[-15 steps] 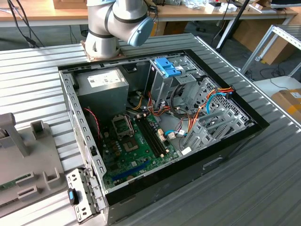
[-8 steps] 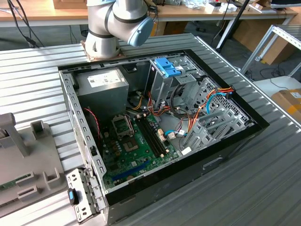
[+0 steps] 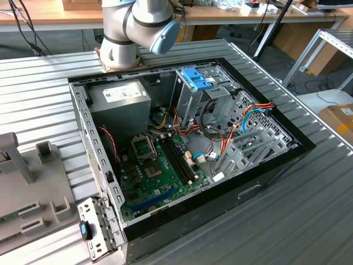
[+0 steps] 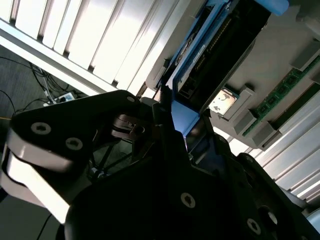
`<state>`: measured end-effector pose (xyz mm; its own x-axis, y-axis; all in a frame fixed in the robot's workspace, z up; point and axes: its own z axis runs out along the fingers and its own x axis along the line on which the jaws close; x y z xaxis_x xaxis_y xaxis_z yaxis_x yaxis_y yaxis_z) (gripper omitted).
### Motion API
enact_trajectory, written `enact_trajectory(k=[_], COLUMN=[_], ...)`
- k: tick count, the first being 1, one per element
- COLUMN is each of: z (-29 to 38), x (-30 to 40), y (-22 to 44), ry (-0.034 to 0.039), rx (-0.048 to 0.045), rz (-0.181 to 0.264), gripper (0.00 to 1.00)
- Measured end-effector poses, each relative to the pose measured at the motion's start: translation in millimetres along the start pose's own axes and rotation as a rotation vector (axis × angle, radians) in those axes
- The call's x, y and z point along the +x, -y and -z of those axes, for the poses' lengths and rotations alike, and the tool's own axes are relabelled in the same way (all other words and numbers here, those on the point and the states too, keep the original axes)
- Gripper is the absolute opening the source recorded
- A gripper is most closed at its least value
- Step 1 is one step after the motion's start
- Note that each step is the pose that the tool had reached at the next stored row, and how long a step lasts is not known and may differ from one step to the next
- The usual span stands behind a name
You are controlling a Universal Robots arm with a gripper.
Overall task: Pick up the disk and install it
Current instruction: 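Pick up the disk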
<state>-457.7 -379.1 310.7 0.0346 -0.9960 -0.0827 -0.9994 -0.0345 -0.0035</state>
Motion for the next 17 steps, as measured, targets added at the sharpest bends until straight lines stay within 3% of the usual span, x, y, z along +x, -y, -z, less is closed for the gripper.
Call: enact_trajectory(k=[7,17], z=[-0.2,-0.3], x=[0.1,0.1], y=[0.0,0.0], ry=[-0.0002,-0.0001], rx=[0.0028,0.0021], rz=[-0.034,-0.025], gripper=[0.37,0.37])
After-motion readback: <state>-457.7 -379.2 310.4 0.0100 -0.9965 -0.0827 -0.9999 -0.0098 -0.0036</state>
